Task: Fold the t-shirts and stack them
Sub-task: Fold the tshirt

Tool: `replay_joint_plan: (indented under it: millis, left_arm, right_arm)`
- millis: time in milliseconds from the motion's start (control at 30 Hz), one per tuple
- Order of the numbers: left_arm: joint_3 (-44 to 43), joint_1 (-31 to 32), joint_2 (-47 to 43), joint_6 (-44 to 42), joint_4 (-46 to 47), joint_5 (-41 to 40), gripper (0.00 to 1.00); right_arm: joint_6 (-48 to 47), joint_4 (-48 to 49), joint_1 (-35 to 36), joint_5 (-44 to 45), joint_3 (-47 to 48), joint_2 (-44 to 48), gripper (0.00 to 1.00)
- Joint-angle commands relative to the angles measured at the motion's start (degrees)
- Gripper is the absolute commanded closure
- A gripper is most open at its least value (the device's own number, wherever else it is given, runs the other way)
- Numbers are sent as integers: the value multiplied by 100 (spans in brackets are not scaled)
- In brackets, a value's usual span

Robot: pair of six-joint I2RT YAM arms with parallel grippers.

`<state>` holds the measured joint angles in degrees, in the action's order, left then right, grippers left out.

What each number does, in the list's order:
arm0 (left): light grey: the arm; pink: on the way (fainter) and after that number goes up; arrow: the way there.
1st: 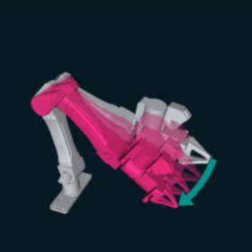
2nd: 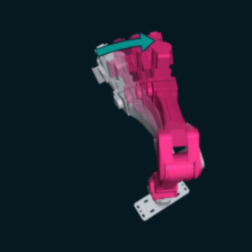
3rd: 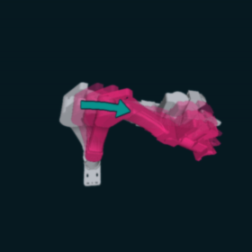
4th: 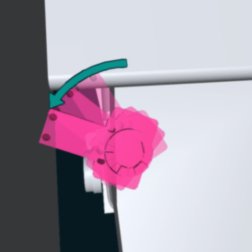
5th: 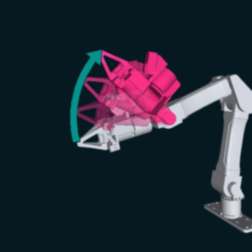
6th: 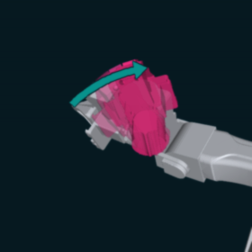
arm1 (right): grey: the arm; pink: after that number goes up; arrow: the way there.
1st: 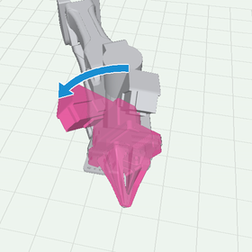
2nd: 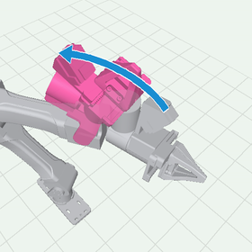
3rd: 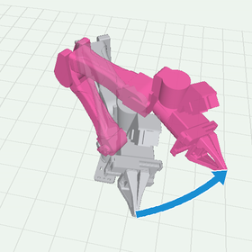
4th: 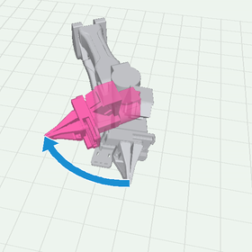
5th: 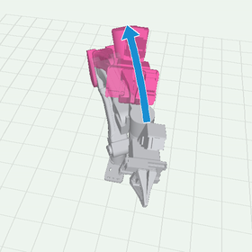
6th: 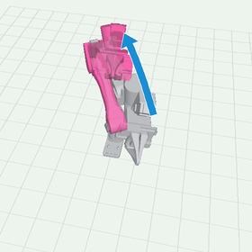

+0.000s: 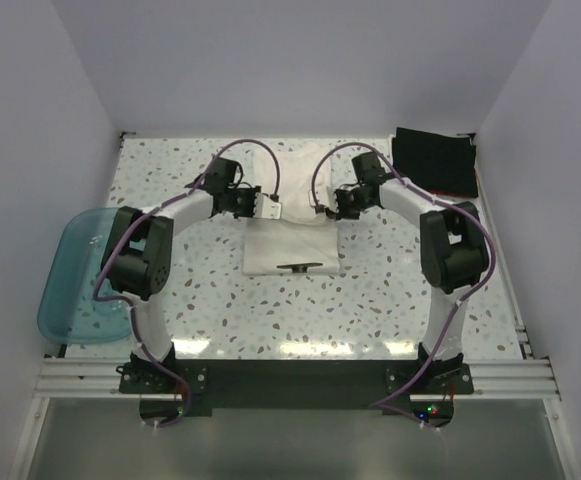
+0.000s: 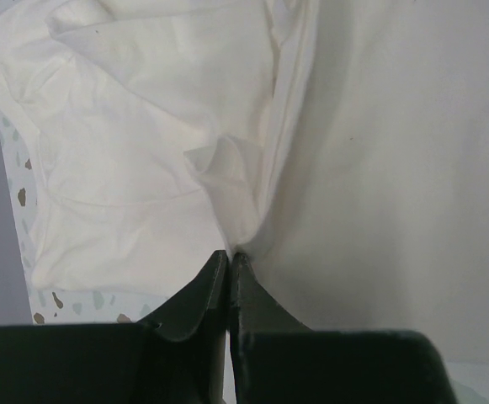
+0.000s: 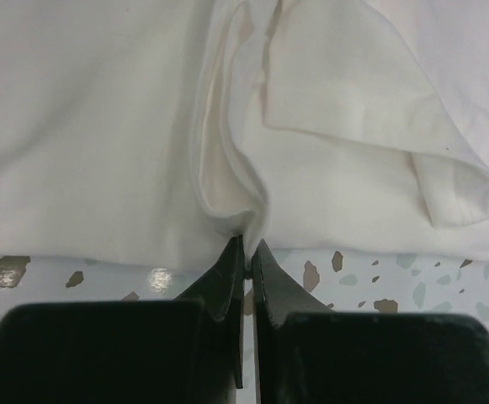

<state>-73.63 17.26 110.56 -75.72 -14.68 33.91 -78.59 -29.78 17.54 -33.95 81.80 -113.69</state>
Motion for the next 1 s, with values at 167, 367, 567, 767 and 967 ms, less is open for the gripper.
replay_joint_plan:
  millis: [167,367,567,767,967]
  left_arm:
    - [-424,-205,62,697,519,-358,63]
    - [-284,-679,-552,1875,441,-308,50]
    - [990,-487,-1863,1886,-184,309,45]
    - [2350,206,-2714,1877,-352,284,41]
    - [2827,498,-2751,1877,-79,89,39]
  right_arm:
    - [632,217,-49,459,565,-181,54]
    - [1240,-18,-75,785,583,407,50]
    - [1355,-1090,206,469,-146,1253,47]
    - [1503,-987,1066,504,-1332,1911,50]
    - [1724,-389,1340,715,-1948,1886,50]
